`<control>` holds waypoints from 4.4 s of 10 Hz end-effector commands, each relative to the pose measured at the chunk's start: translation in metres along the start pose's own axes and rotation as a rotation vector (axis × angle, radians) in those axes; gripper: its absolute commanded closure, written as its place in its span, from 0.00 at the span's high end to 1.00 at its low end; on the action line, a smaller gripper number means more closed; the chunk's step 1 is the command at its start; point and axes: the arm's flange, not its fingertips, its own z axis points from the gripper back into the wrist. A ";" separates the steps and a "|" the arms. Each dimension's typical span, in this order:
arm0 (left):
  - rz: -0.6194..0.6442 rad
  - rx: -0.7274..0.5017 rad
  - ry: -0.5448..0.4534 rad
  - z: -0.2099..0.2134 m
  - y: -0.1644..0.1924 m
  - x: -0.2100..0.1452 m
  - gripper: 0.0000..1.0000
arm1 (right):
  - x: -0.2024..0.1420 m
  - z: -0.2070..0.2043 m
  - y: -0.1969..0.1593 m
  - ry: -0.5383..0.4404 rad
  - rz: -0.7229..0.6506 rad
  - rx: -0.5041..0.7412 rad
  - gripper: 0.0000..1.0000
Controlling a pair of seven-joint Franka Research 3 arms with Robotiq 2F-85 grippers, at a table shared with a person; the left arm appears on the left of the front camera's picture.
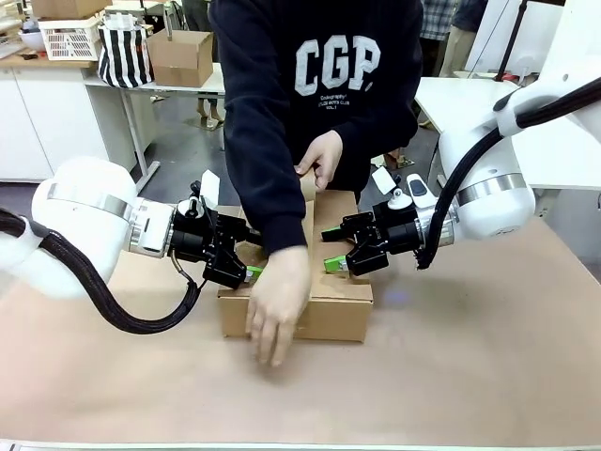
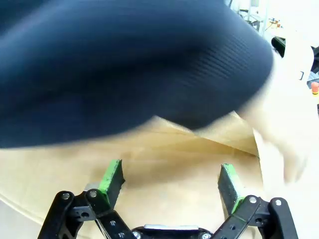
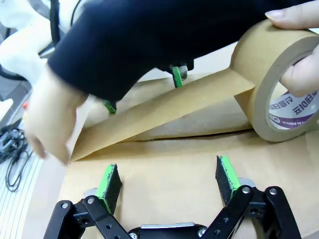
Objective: Pack the gift set into the box.
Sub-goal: Press and hold the closed box until the human finishes sealing it.
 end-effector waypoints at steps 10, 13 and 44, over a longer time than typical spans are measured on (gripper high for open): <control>0.005 0.011 0.005 0.000 -0.004 -0.002 1.00 | -0.004 0.000 0.000 0.003 -0.008 0.000 1.00; 0.005 0.011 0.005 0.000 -0.004 -0.002 1.00 | -0.004 0.000 0.000 0.003 -0.008 0.000 1.00; 0.005 0.011 0.005 0.000 -0.004 -0.002 1.00 | -0.004 0.000 0.000 0.003 -0.008 0.000 1.00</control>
